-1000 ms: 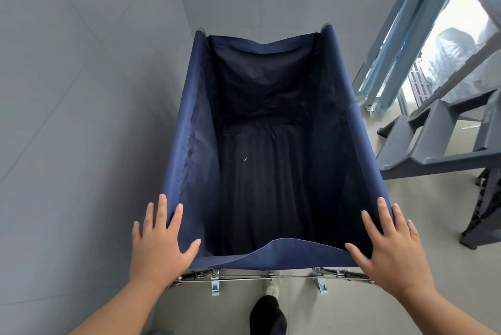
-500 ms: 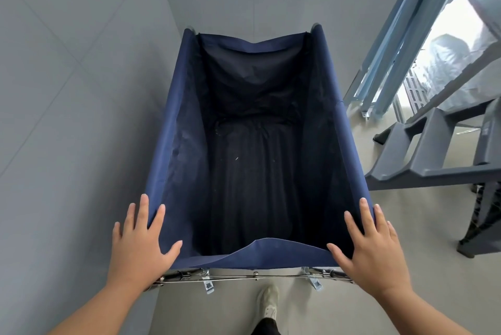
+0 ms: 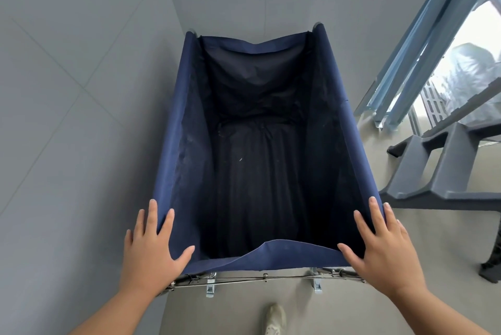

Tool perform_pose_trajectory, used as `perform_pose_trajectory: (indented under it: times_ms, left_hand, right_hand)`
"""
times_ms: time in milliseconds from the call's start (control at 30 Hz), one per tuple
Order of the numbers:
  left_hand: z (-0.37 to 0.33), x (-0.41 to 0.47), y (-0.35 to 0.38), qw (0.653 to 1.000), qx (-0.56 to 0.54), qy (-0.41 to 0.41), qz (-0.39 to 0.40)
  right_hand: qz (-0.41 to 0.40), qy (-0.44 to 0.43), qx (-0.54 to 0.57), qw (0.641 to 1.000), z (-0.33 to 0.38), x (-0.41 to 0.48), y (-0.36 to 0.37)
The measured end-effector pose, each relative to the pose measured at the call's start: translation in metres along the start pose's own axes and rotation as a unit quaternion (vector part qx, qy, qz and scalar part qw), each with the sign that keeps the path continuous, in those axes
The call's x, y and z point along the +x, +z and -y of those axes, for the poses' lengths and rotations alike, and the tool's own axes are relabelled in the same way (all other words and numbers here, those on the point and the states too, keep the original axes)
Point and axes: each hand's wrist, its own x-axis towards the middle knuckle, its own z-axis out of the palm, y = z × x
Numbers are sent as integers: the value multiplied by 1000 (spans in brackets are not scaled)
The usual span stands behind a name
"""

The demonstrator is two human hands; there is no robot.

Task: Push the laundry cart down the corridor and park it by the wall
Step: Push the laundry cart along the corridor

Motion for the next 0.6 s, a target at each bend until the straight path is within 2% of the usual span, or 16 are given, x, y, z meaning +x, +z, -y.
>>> perform_pose_trajectory:
  times_ms: [333,600]
  left_hand:
    - [1,44,-12,1000,-10,-14,-6]
    - [11,67,-15,1000,-10,-13,3]
  right_hand:
    - [-2,-6,-6,1000,4,60,-10]
    - [28,3,-8,1000,15,84,-16]
